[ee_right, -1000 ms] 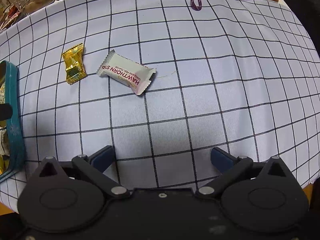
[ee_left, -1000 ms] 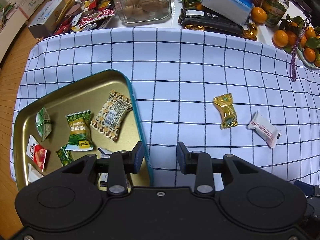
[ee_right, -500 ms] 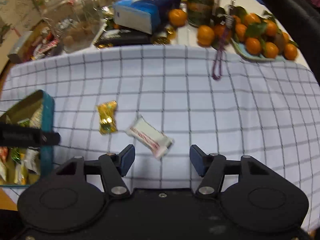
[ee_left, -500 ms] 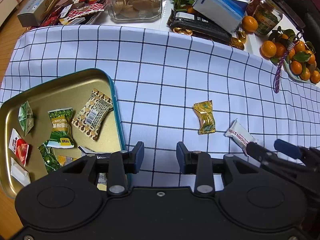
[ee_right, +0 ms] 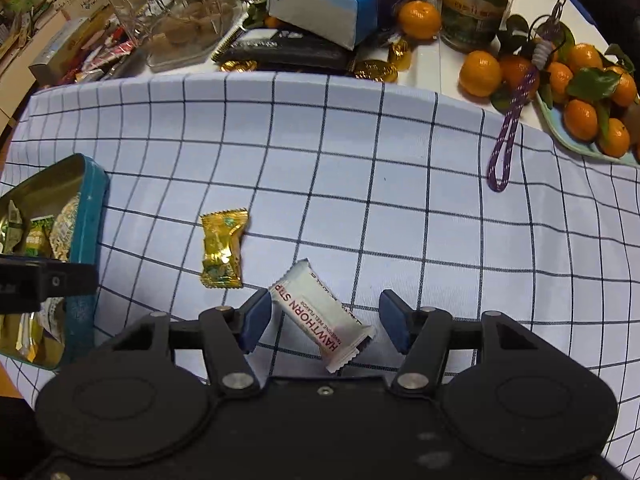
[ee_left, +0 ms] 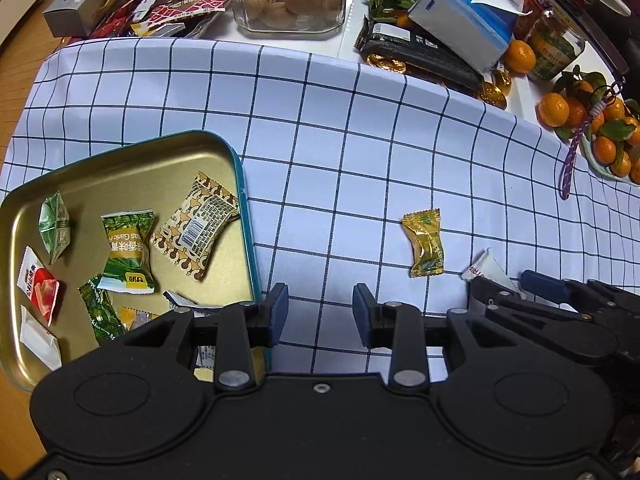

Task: Organize snacks
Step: 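Grasp the white hawthorn strip with the right tool, then grasp the gold wrapped candy with the left tool while the right tool holds the strip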

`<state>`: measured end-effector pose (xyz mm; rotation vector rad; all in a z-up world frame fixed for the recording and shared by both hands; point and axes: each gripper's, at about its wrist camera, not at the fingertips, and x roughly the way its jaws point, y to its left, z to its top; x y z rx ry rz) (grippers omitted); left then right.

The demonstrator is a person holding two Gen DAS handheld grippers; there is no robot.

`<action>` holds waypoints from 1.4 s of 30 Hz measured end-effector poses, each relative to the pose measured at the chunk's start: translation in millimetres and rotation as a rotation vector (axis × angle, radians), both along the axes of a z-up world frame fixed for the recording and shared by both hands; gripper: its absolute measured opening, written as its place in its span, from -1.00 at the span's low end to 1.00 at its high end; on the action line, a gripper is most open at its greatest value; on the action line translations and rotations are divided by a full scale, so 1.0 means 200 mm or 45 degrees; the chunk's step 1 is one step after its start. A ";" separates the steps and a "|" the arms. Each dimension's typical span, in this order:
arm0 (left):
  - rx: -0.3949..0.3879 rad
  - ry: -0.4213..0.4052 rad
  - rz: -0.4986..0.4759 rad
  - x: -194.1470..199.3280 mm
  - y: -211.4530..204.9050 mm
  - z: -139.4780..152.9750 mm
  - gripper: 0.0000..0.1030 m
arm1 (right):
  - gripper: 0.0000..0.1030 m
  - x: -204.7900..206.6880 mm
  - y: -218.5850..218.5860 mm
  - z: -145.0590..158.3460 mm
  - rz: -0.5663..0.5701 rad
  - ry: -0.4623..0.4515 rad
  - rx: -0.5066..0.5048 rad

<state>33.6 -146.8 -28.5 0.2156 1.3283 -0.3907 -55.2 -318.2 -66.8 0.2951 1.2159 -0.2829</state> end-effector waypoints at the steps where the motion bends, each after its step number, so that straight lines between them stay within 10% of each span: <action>1: 0.004 -0.003 -0.005 0.00 0.00 0.00 -0.15 | 0.05 0.00 0.00 -0.01 0.015 0.007 0.009; 11: -0.018 0.034 -0.021 -0.01 -0.01 -0.02 -0.16 | -0.61 -0.09 0.05 0.03 0.023 0.059 -0.045; 26: -0.090 0.024 -0.175 -0.12 -0.21 -0.04 -0.16 | -0.60 -0.43 -0.09 0.13 -0.360 0.180 0.201; 42: -0.144 -0.092 -0.122 -0.10 -0.31 -0.05 -0.15 | -0.60 -0.45 -0.24 0.22 -0.550 0.174 0.193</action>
